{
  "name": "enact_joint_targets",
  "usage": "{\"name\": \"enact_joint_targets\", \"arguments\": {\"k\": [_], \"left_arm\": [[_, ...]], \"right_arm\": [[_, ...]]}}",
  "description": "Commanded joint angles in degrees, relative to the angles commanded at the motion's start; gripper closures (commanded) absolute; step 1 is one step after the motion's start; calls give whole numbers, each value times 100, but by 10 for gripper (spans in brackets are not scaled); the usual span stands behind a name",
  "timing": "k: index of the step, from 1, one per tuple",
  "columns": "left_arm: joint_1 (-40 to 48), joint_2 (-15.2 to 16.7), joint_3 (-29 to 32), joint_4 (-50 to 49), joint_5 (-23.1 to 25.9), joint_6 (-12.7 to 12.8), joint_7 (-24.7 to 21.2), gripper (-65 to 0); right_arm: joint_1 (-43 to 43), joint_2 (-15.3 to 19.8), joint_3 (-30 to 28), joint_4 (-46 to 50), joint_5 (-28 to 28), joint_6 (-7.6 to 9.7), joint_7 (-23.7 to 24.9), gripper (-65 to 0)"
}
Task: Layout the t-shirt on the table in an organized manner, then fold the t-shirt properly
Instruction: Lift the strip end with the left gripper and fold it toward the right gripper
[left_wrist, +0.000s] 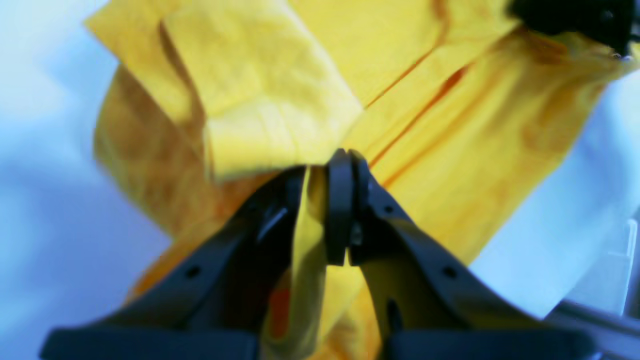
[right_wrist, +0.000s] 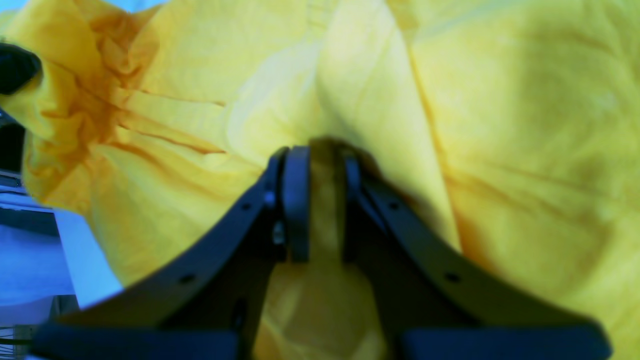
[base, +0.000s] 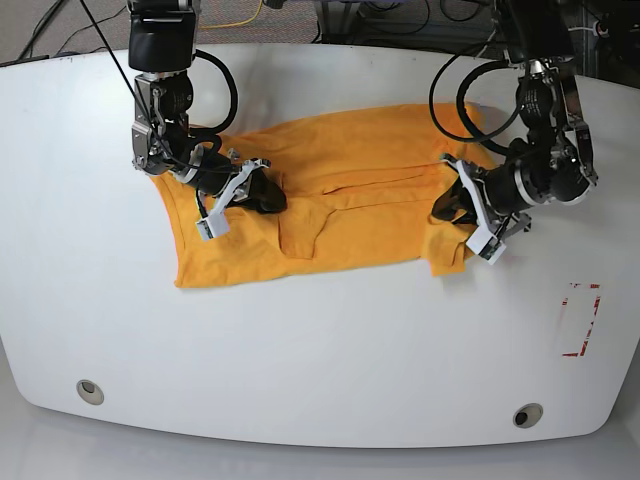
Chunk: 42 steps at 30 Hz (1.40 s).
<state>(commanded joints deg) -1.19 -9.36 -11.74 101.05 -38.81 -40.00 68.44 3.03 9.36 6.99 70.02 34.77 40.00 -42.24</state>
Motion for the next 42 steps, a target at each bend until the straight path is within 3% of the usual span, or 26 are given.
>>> {"name": "enact_joint_targets", "arguments": {"k": [5, 17, 22, 24, 27, 32, 37, 42], "left_arm": [[-9, 149, 114, -9, 9, 0, -9, -42], [-9, 158, 114, -18, 9, 0, -9, -50], [-9, 158, 229, 0, -26, 0, 9, -212], [-9, 176, 237, 26, -35, 0, 9, -243], [-26, 264, 237, 26, -44, 0, 97, -244], [-387, 281, 211, 35, -264, 0, 791, -244], [-536, -97, -264, 123, -879, 0, 853, -244], [-510, -396, -1055, 114, -879, 0, 844, -244]], "right_arm": [[0, 0, 0, 0, 0, 0, 0, -89], [-9, 0, -18, 0, 9, 0, 0, -89], [-9, 0, -26, 0, 9, 0, 0, -89], [-9, 0, -26, 0, 9, 0, 0, -89], [-9, 0, -26, 0, 9, 0, 0, -89], [0, 0, -26, 0, 9, 0, 0, -89], [0, 0, -26, 0, 9, 0, 0, -89], [9, 0, -26, 0, 18, 0, 0, -89]]}}
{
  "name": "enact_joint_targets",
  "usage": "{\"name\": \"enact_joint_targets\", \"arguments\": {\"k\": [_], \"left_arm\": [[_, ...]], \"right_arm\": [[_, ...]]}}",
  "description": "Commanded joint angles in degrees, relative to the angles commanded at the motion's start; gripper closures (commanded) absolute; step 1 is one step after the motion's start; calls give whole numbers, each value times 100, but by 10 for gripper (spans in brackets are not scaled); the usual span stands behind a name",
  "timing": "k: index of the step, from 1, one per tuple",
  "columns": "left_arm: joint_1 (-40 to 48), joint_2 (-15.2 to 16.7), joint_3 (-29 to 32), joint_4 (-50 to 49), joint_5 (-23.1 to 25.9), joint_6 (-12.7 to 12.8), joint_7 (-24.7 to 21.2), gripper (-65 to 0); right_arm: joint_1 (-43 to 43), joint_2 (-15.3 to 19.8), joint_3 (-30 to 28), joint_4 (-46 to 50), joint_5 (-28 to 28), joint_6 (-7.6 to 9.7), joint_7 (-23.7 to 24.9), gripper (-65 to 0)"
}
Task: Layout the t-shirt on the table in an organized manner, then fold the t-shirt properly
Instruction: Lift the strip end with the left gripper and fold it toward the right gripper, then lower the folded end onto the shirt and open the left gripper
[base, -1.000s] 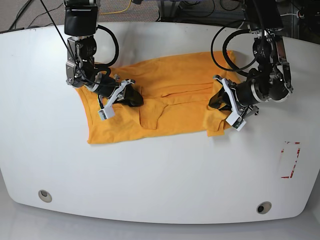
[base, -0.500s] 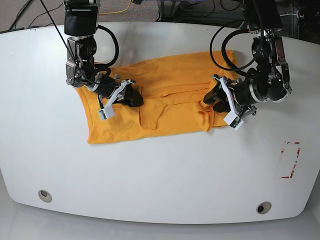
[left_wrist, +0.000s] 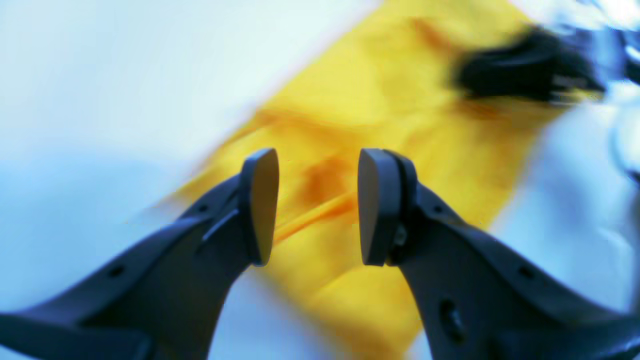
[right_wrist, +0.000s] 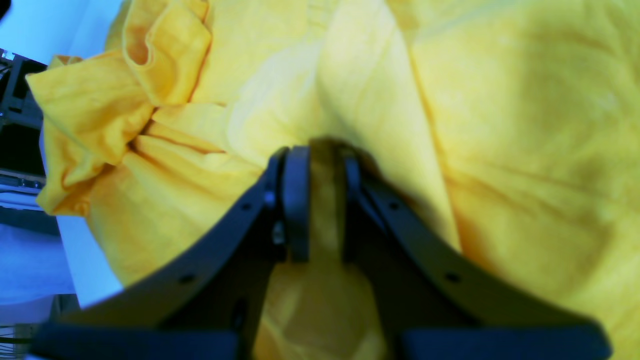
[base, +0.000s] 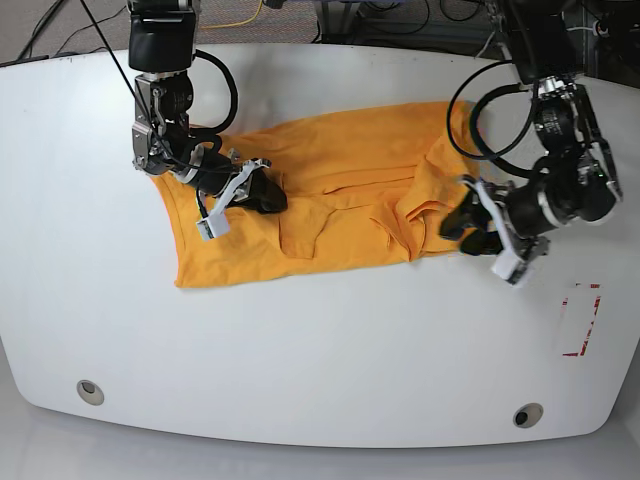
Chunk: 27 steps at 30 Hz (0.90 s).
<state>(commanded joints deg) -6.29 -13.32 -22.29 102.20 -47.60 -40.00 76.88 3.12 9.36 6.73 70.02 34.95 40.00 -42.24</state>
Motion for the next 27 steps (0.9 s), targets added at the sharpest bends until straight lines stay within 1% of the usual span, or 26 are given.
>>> {"name": "enact_joint_targets", "arguments": {"k": [1, 5, 11, 13, 15, 17, 19, 26, 27], "left_arm": [[53, -88, -97, -9, 0, 0, 0, -244], [193, -246, -193, -202, 18, 0, 0, -247], [281, -229, -185, -862, 35, 0, -18, -250], [281, -202, -167, -1081, 35, 0, -97, -265], [290, -158, -26, -1275, 35, 0, -308, -293], [299, -158, 149, -1398, 35, 0, -501, -307], [299, -158, 360, -1503, 35, 0, -642, -306], [299, -149, 782, -1591, 35, 0, -651, -301], [299, -149, 826, -1591, 35, 0, -651, -281]], "right_arm": [[0, 0, 0, 0, 0, 0, 0, -89], [0, 0, 0, 0, 0, 0, 0, -89], [0, -97, 0, 0, -9, 0, 0, -89], [0, -105, 0, 0, -9, 0, 0, -89], [9, -114, 0, 0, -9, 0, 0, -89], [9, -114, 0, 0, -9, 0, 0, -89], [9, -114, 0, 0, -9, 0, 0, -89], [9, -114, 0, 0, -9, 0, 0, -89], [9, -114, 0, 0, -9, 0, 0, -89]]}}
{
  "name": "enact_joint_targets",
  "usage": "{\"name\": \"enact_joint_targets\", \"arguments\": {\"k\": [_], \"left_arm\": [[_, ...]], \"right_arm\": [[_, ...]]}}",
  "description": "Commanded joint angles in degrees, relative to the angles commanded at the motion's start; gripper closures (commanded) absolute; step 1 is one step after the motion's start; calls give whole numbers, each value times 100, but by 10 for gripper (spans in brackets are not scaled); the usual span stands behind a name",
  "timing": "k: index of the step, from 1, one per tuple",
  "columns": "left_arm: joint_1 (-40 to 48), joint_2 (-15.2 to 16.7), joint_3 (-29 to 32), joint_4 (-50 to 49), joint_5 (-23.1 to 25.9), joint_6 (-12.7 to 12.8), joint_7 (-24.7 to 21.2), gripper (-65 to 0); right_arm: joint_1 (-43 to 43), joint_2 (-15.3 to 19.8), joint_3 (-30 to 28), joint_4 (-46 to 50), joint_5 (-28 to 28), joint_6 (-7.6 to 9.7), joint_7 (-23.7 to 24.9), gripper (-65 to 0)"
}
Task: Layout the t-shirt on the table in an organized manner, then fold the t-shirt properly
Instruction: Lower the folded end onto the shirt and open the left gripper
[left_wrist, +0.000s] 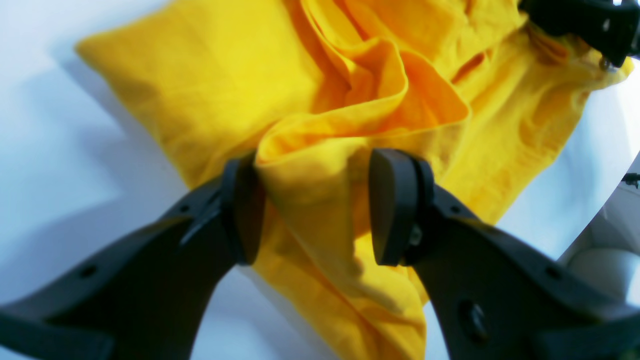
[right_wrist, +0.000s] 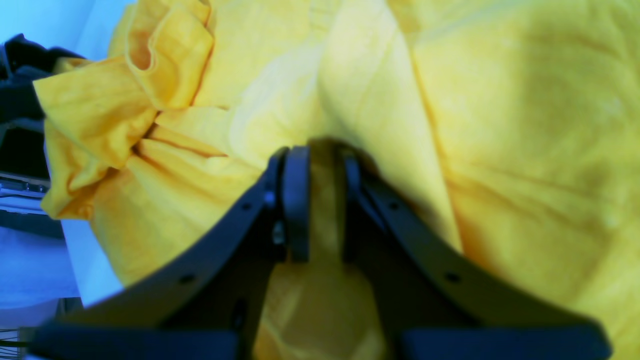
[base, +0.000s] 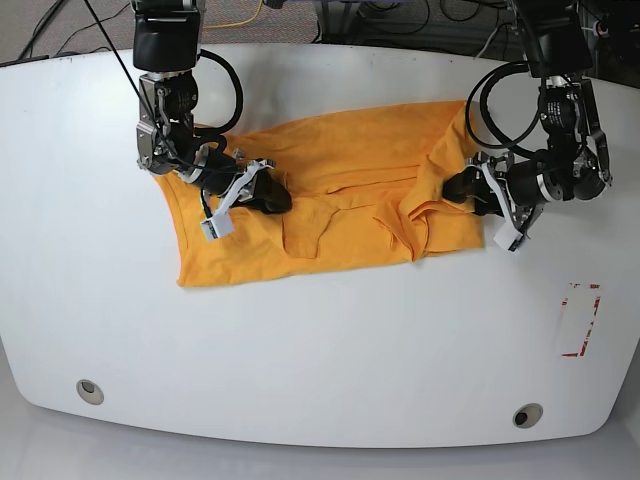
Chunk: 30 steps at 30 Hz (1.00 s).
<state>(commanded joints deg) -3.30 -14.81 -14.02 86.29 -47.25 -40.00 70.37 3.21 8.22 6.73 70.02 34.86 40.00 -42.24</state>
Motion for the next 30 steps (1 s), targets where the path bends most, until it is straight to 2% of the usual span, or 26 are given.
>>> {"name": "enact_joint_targets", "arguments": {"k": [6, 12, 16, 21, 30], "left_arm": [[0, 0, 290, 26, -44, 0, 9, -151], [-9, -18, 510, 273, -44, 0, 35, -151], [-62, -9, 853, 413, -44, 0, 264, -174], [-378, -9, 1714, 519, -97, 0, 273, -176], [-1125, -9, 3174, 510, -862, 0, 273, -178]], "right_arm": [[9, 0, 26, 0, 0, 0, 0, -89], [9, 0, 26, 0, 0, 0, 0, -89], [9, 0, 26, 0, 0, 0, 0, -89], [18, 0, 26, 0, 0, 0, 0, -89], [18, 0, 26, 0, -9, 0, 0, -89]]}}
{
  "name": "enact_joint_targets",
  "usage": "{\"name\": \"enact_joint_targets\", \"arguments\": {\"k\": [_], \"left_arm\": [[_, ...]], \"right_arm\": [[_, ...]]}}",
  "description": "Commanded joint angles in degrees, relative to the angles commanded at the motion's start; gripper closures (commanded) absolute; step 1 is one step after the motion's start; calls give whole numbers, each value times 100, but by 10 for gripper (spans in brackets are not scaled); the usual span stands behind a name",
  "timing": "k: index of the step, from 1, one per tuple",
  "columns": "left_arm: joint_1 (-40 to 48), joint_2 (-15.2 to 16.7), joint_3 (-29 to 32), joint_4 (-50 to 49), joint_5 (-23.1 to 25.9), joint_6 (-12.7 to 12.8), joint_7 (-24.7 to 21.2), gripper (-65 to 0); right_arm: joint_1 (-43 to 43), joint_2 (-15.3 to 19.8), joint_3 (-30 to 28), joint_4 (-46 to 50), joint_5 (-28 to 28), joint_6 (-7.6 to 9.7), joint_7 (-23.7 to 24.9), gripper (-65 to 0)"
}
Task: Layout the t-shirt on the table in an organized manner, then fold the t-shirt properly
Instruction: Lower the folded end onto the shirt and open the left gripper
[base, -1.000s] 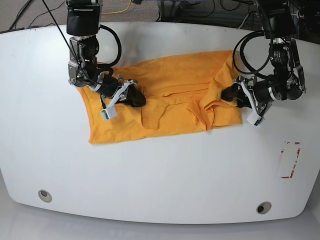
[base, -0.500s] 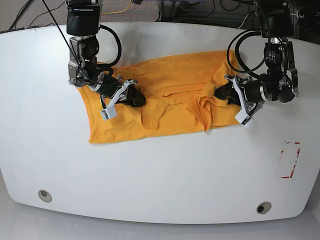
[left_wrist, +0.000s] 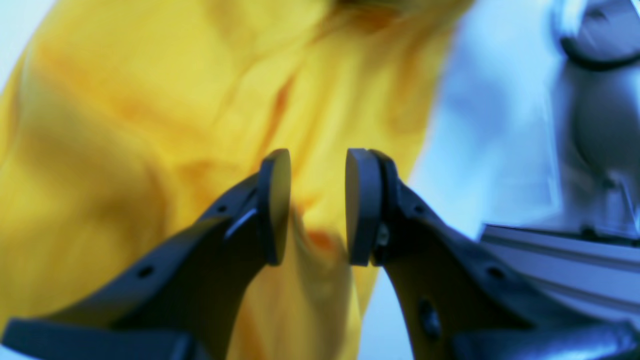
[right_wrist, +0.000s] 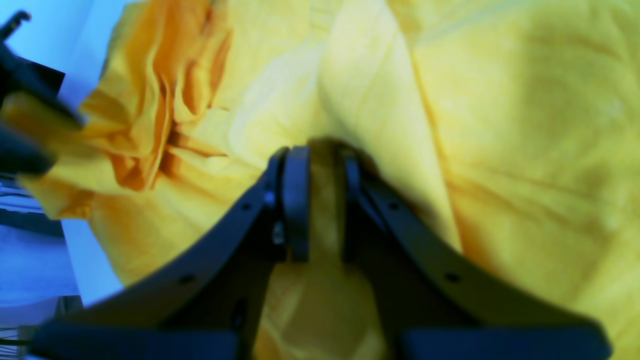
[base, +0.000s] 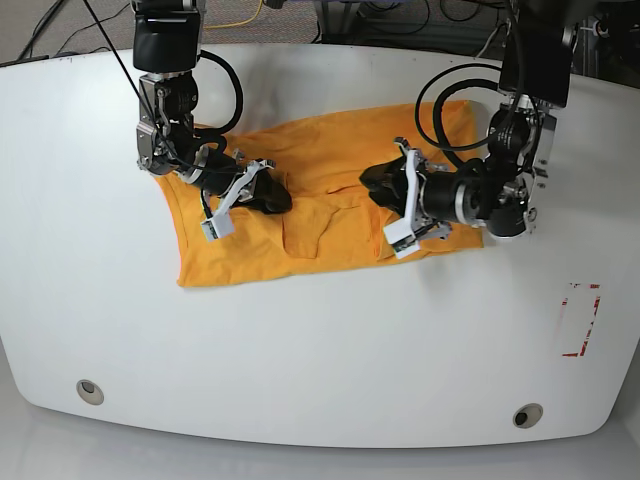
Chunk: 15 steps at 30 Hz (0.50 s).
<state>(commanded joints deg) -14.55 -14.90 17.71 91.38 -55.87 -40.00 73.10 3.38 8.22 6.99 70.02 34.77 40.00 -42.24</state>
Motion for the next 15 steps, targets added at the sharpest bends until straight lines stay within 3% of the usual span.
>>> {"name": "enact_joint_targets", "arguments": {"k": [9, 15], "left_arm": [[-255, -9, 220, 88, -404, 0, -35, -179], [-18, -132, -721, 211, 53, 0, -141, -178]], "right_arm": [[0, 0, 0, -9, 0, 0, 0, -89], [0, 0, 0, -9, 0, 0, 0, -89]]}}
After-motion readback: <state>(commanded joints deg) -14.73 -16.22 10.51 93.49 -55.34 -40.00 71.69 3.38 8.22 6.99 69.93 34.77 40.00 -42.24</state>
